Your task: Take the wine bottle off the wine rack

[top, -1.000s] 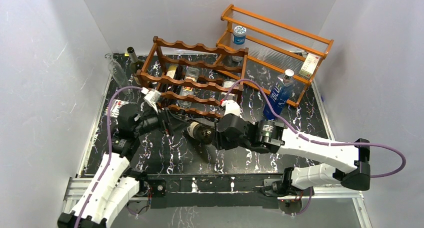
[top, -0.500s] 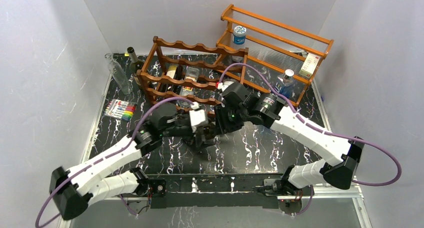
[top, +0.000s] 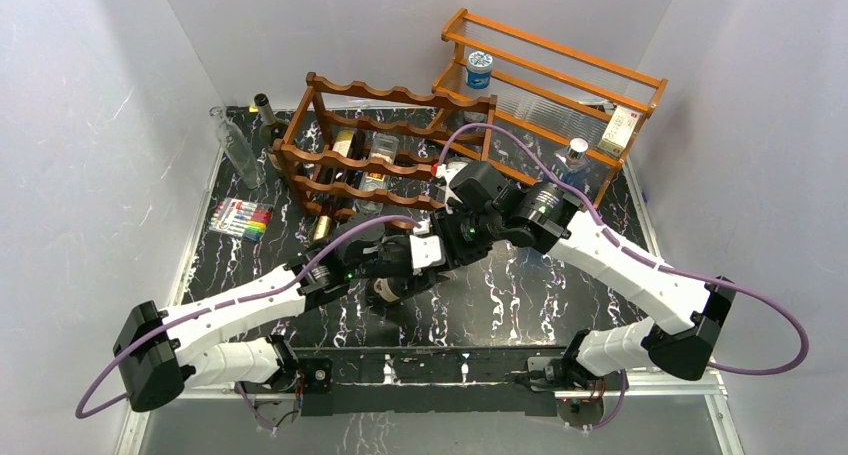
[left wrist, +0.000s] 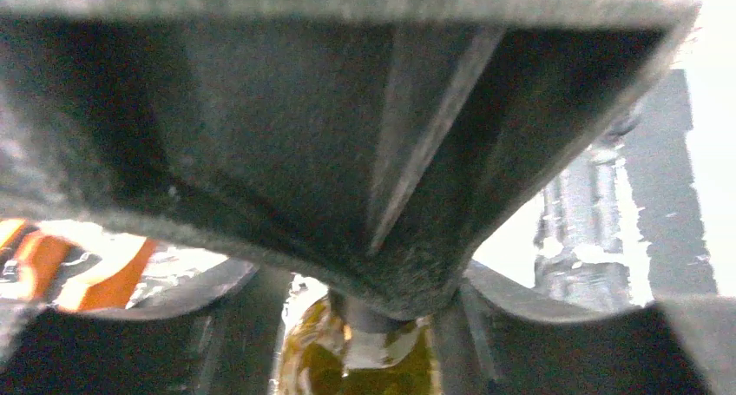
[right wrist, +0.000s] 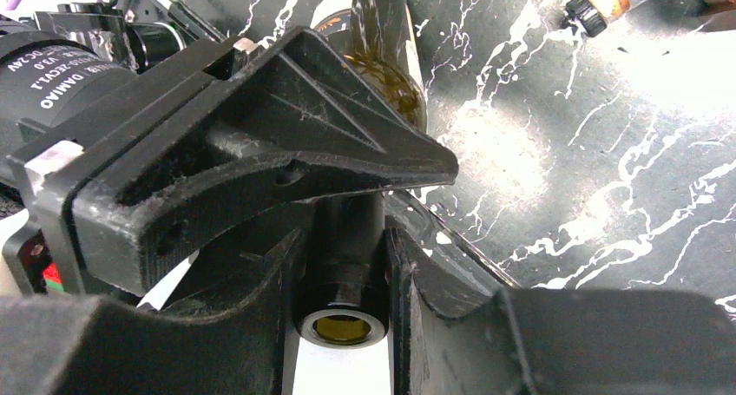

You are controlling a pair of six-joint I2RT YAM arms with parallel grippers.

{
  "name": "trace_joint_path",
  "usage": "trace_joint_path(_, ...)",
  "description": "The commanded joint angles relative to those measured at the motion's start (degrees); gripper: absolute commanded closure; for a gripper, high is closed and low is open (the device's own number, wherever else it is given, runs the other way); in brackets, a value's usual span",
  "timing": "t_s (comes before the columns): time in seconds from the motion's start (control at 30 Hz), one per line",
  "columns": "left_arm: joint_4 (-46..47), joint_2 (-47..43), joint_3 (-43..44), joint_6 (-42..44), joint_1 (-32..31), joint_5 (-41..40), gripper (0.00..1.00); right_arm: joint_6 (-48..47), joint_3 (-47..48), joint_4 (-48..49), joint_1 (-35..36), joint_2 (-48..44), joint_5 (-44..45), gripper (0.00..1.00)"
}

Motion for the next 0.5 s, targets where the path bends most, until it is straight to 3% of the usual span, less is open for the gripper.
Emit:
trace_joint_path(0.0, 2.7, -2.8, -2.3, -0.7, 0.0, -3.5, 0.35, -0.6, 2.2, 3.5, 0.1, -3.5, -2.0, 1.00)
trace_joint_path(0.07, 3.0, -4.4, -4.0, -1.0, 0.1, -4.4, 0.28, -0.4, 2.3, 3.7, 0.1, -3.7, -2.5, 1.00)
trace_joint_path(0.17, 3.1, -5.3, -5.1, -1.3, 0.0, -4.9, 0.28, -0.5, 2.9, 3.7, 0.1, -4.1, -2.4, 1.00)
trace_joint_path(0.33, 4.6, -3.8, -4.4, -2.1, 0.0, -5.6, 0.54, -0.3, 3.4, 4.3, 0.1, -4.2, -3.7, 1.00)
trace_joint_path(0.43, 6.1, -3.2, -4.2, -2.6, 0.1, -6.6, 0.77, -0.6, 3.9, 4.7, 0.1, -4.5, -4.1, 1.00)
trace_joint_path(0.47, 6.2, -3.0, -4.0, -2.9, 0.1, -7.1, 0.85, -0.9, 4.6, 4.1, 0.1, -4.8, -3.4, 0.90)
